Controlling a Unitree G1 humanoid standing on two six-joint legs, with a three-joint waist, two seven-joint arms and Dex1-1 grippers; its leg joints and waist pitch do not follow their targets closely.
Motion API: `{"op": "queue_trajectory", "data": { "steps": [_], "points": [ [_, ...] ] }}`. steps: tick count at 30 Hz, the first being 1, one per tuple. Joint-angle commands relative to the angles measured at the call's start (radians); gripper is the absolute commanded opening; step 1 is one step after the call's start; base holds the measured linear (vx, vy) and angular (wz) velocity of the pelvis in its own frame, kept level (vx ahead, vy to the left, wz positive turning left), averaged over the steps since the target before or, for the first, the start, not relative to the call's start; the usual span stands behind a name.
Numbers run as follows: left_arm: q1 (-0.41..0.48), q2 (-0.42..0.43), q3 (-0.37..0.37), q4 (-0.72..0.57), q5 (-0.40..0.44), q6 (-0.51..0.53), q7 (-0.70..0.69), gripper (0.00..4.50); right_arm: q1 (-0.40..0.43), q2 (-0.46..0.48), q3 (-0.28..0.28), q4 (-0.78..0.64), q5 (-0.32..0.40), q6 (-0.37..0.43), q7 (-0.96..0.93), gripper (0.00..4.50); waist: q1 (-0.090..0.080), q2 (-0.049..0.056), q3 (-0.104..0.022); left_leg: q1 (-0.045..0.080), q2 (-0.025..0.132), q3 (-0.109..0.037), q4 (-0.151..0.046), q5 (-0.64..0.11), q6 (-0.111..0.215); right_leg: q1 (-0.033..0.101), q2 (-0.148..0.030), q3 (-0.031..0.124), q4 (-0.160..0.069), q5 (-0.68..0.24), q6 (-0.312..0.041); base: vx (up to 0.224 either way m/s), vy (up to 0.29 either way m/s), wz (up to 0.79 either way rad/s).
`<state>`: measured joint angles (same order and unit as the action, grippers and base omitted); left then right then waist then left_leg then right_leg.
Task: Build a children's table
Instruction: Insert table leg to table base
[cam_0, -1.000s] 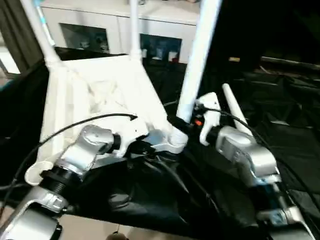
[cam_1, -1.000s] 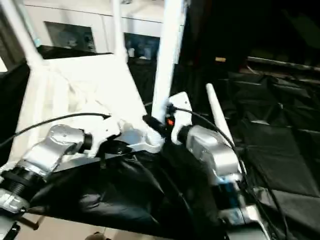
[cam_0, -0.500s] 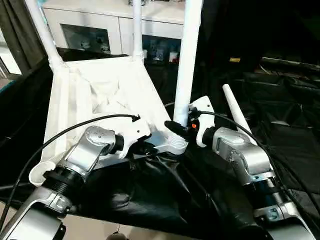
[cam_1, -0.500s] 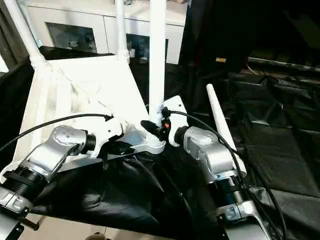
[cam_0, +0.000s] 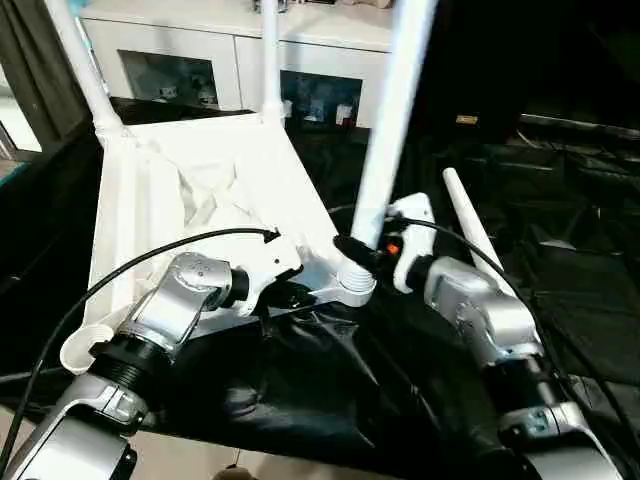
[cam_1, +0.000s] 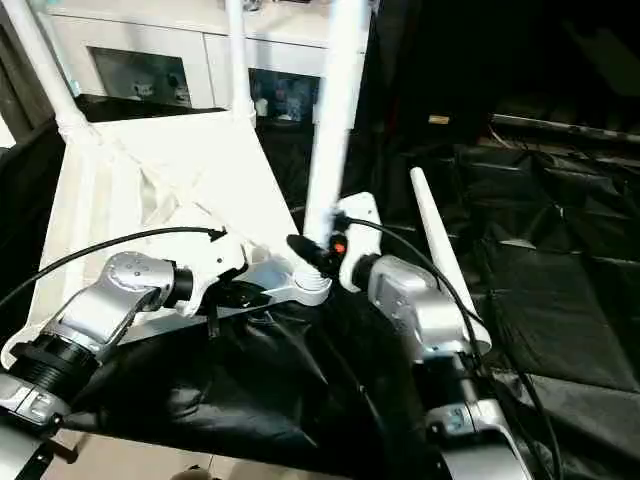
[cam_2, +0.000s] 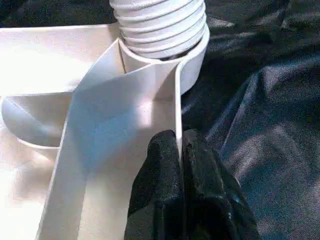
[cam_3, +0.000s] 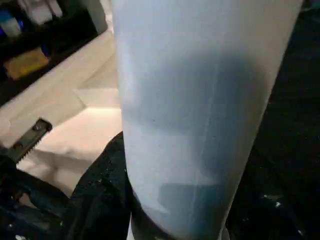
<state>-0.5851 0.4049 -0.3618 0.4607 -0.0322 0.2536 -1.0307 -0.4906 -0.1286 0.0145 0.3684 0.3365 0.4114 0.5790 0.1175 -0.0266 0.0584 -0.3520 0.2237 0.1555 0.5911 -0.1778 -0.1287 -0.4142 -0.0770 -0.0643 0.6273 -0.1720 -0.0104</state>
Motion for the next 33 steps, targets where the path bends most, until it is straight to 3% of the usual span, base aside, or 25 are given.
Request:
{"op": "queue_trajectory", "data": {
  "steps": [1, 4, 9, 13, 16, 21, 23, 27, 33],
  "points": [
    [-0.001, -0.036, 0.038, -0.016, -0.045, -0.049, 0.001, 0.00, 0.048, 0.006, -0.044, 0.042, 0.025, -0.007, 0.004, 1.91, -0.004, 0.012, -0.072, -0.001, -0.005, 0.015, -0.074, -0.225, -0.015, 0.057, -0.049, 0.041, -0.078, -0.231, -0.167, 0.000, 0.000, 0.00],
    [-0.004, -0.041, 0.040, -0.007, -0.041, -0.052, 0.002, 0.00, 0.101, 0.021, -0.068, 0.051, 0.045, -0.044, 0.008, 1.91, -0.003, 0.017, -0.072, 0.001, -0.004, 0.014, -0.075, -0.235, -0.012, 0.056, -0.049, 0.040, -0.079, -0.239, -0.169, 0.000, 0.000, 0.00],
    [-0.010, -0.047, 0.041, 0.004, -0.036, -0.057, 0.004, 0.00, 0.166, 0.031, -0.044, 0.061, 0.010, -0.134, 0.011, 1.91, 0.000, 0.018, -0.070, -0.002, -0.005, 0.015, -0.076, -0.237, -0.003, 0.055, -0.050, 0.040, -0.086, -0.278, -0.156, 0.000, 0.000, 0.00],
    [-0.015, -0.047, 0.044, 0.014, -0.031, -0.062, 0.005, 0.00, 0.201, 0.021, 0.015, 0.058, -0.071, -0.245, 0.014, 1.91, -0.001, 0.021, -0.069, -0.002, -0.005, 0.013, -0.079, -0.259, -0.005, 0.053, -0.050, 0.040, -0.090, -0.320, -0.140, 0.000, 0.000, 0.00],
    [-0.016, -0.045, 0.045, 0.019, -0.027, -0.066, 0.004, 0.00, 0.204, 0.012, 0.047, 0.053, -0.108, -0.277, 0.009, 1.91, -0.002, 0.022, -0.066, 0.000, -0.005, 0.012, -0.082, -0.285, -0.006, 0.052, -0.050, 0.039, -0.096, -0.362, -0.129, 0.000, 0.000, 0.00],
    [-0.015, -0.040, 0.040, 0.024, -0.016, -0.074, -0.001, 0.00, 0.174, -0.023, 0.112, 0.063, -0.165, -0.285, 0.030, 1.91, -0.005, 0.021, -0.066, 0.001, -0.004, 0.011, -0.084, -0.291, -0.001, 0.052, -0.050, 0.039, -0.098, -0.384, -0.120, 0.000, 0.000, 0.00],
    [-0.012, -0.036, 0.033, 0.022, -0.011, -0.076, -0.007, 0.00, 0.149, -0.043, 0.142, 0.084, -0.187, -0.257, 0.056, 1.91, -0.007, 0.015, -0.064, -0.002, -0.005, 0.011, -0.084, -0.292, 0.004, 0.053, -0.051, 0.038, -0.098, -0.401, -0.117, 0.000, 0.000, 0.00],
    [-0.004, -0.032, 0.022, 0.013, -0.005, -0.080, -0.019, 0.00, 0.107, -0.063, 0.161, 0.126, -0.194, -0.215, 0.113, 1.91, -0.011, 0.014, -0.064, -0.001, -0.004, 0.011, -0.083, -0.297, 0.009, 0.050, -0.052, 0.039, -0.102, -0.417, -0.116, 0.000, 0.000, 0.00],
    [0.010, -0.018, -0.003, -0.020, -0.010, -0.094, -0.078, 0.00, 0.079, -0.106, 0.208, 0.162, -0.182, -0.195, 0.256, 1.91, -0.013, 0.005, -0.067, -0.001, -0.002, 0.012, -0.085, -0.281, 0.013, 0.053, -0.050, 0.039, -0.098, -0.371, -0.126, 0.000, 0.000, 0.00]
  ]
}}
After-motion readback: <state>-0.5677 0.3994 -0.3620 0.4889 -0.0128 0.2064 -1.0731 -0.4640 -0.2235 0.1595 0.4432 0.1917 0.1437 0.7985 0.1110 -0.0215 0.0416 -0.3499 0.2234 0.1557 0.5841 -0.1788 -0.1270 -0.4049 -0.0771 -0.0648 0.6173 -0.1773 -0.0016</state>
